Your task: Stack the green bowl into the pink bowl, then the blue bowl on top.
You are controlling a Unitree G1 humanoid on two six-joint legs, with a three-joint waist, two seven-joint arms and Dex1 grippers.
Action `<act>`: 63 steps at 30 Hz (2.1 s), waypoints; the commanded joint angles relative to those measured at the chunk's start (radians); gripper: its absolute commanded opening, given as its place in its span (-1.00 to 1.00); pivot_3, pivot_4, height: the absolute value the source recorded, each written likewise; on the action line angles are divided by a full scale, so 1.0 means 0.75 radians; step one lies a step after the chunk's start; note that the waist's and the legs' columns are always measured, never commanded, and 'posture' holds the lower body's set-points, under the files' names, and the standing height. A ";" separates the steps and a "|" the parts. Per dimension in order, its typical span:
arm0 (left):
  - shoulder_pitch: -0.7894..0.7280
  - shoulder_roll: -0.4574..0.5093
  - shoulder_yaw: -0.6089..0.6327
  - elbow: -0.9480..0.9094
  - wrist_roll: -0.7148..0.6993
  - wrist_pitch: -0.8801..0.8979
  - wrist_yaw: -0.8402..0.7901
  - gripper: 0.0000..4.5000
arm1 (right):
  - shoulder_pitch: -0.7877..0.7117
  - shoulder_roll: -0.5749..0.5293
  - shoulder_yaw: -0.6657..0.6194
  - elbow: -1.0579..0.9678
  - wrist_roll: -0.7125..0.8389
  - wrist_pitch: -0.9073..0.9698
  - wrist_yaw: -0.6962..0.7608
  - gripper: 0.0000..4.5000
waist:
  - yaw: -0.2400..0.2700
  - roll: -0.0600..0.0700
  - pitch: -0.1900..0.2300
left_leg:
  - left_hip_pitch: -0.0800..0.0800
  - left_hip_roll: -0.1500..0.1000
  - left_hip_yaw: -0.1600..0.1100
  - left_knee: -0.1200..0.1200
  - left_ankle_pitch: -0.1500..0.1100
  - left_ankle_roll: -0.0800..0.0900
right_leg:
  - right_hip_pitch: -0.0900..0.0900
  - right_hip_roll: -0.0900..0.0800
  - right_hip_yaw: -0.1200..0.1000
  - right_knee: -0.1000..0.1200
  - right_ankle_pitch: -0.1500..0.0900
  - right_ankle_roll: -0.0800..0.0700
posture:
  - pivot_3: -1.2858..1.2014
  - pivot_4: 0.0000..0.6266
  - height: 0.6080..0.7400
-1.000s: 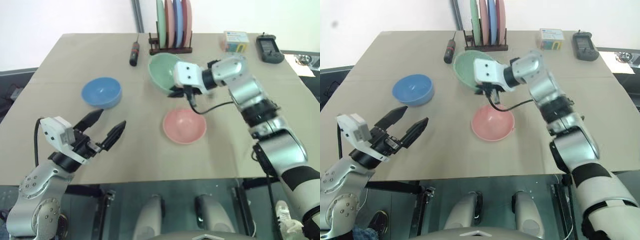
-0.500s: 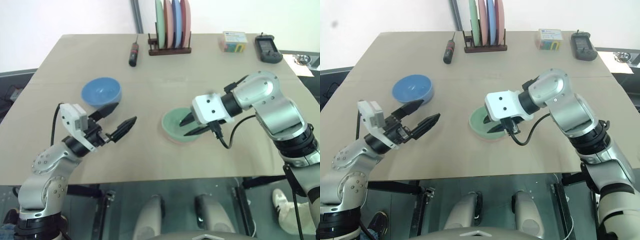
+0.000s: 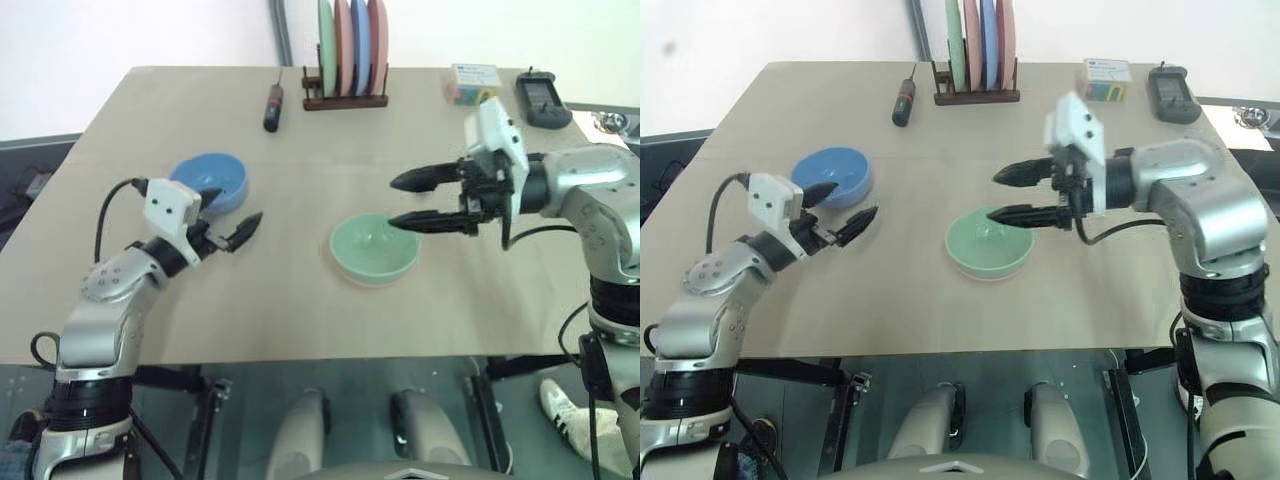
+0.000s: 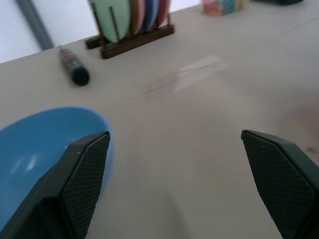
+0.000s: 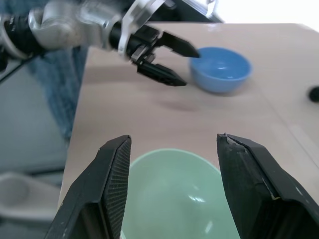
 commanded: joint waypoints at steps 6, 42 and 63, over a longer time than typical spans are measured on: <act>-0.244 0.151 -0.104 0.395 0.271 -0.058 -0.003 1.00 | 0.148 -0.091 -0.299 -0.051 0.220 -0.017 -0.139 0.26 | -0.008 0.000 0.000 | 0.000 0.000 0.001 0.000 0.000 0.000 | -0.001 0.000 0.001 0.000 0.000 0.000 | 0.03 -0.52 1.00; -0.788 -0.005 -0.396 0.191 0.175 0.017 -0.607 -0.99 | 0.190 -0.203 -0.203 0.053 0.311 -0.176 -0.275 0.28 | 0.022 -0.001 0.001 | -0.016 0.000 -0.006 0.013 0.000 0.000 | -0.006 0.000 -0.005 0.001 0.001 0.001 | 0.03 -0.52 1.00; -0.802 0.011 -0.643 -0.155 0.097 -0.004 -0.963 0.04 | 0.162 -0.225 -0.176 0.046 0.327 -0.178 -0.303 0.28 | -0.004 0.000 0.001 | -0.016 0.000 -0.004 0.014 0.000 0.001 | -0.008 0.000 -0.003 0.004 0.000 0.002 | 0.03 -0.52 1.00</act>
